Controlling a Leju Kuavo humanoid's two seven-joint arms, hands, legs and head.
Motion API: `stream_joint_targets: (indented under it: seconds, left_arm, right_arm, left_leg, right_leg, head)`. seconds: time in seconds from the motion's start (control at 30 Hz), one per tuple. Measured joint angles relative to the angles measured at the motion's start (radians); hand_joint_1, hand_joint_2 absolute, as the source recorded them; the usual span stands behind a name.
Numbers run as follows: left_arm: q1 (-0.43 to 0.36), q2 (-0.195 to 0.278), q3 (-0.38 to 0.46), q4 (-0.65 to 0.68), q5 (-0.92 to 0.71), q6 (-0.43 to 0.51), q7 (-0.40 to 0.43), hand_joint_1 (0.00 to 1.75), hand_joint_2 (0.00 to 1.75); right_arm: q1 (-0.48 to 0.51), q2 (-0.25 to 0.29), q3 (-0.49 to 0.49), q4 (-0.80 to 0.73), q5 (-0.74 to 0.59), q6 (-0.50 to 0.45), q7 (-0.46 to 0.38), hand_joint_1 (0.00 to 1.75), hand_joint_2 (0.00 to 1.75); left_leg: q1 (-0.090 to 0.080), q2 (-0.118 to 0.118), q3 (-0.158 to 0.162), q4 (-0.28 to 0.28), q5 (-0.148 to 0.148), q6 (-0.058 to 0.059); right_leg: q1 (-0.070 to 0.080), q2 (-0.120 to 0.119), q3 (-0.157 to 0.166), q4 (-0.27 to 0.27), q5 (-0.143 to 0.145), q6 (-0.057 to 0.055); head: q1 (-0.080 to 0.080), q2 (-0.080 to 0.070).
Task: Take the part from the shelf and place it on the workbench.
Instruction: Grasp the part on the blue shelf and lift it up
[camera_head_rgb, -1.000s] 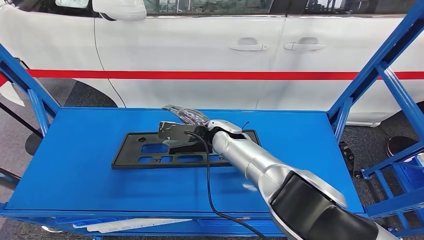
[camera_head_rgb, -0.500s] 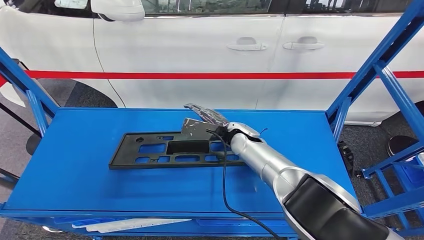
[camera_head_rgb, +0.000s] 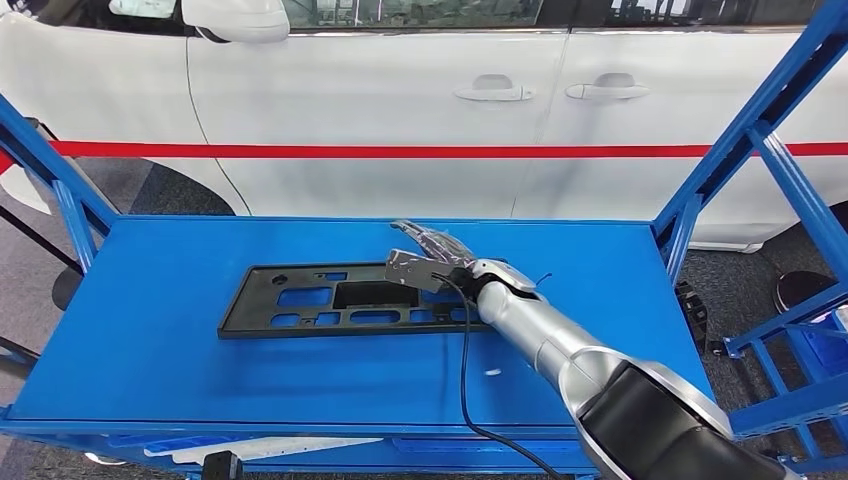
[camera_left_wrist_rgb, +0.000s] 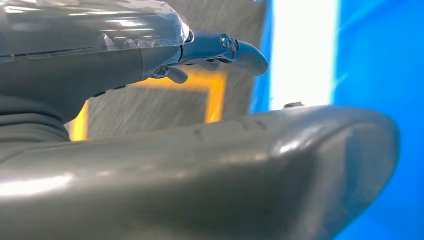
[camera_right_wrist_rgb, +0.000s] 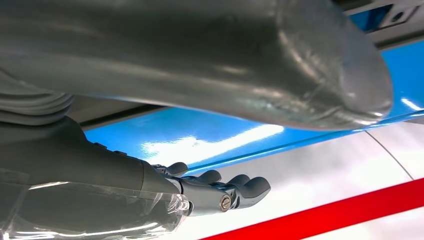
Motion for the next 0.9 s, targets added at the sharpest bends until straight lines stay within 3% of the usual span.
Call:
stream_joint_targets:
  seconds: [0.1, 0.3, 0.9]
  left_arm:
    - [-0.002, 0.000, -0.002, -0.007, 0.018, -0.045, -0.067, 0.00, 0.00]
    - [0.001, 0.000, -0.002, -0.010, 0.030, -0.134, 0.001, 0.00, 0.00]
    - [0.032, 0.001, -0.002, -0.010, 0.011, -0.073, 0.099, 0.00, 0.00]
  right_arm:
    - [0.006, -0.008, -0.006, 0.000, 0.005, -0.003, -0.001, 0.00, 0.00]
    - [0.009, -0.014, -0.017, 0.005, 0.015, -0.003, -0.005, 0.00, 0.00]
    - [0.010, -0.016, -0.029, 0.023, 0.036, 0.078, 0.014, 0.00, 0.00]
  left_leg:
    - [0.000, 0.000, 0.000, 0.000, 0.000, 0.000]
    - [0.000, 0.000, 0.000, 0.000, 0.000, 0.000]
    - [0.000, 0.000, 0.000, 0.000, 0.000, 0.000]
  right_leg:
    - [0.000, 0.000, 0.000, 0.000, 0.000, 0.000]
    - [0.000, 0.000, 0.000, 0.000, 0.000, 0.000]
    - [0.000, 0.000, 0.000, 0.000, 0.000, 0.000]
  head:
    - [0.000, 0.000]
    - [0.000, 0.000]
    - [0.000, 0.000]
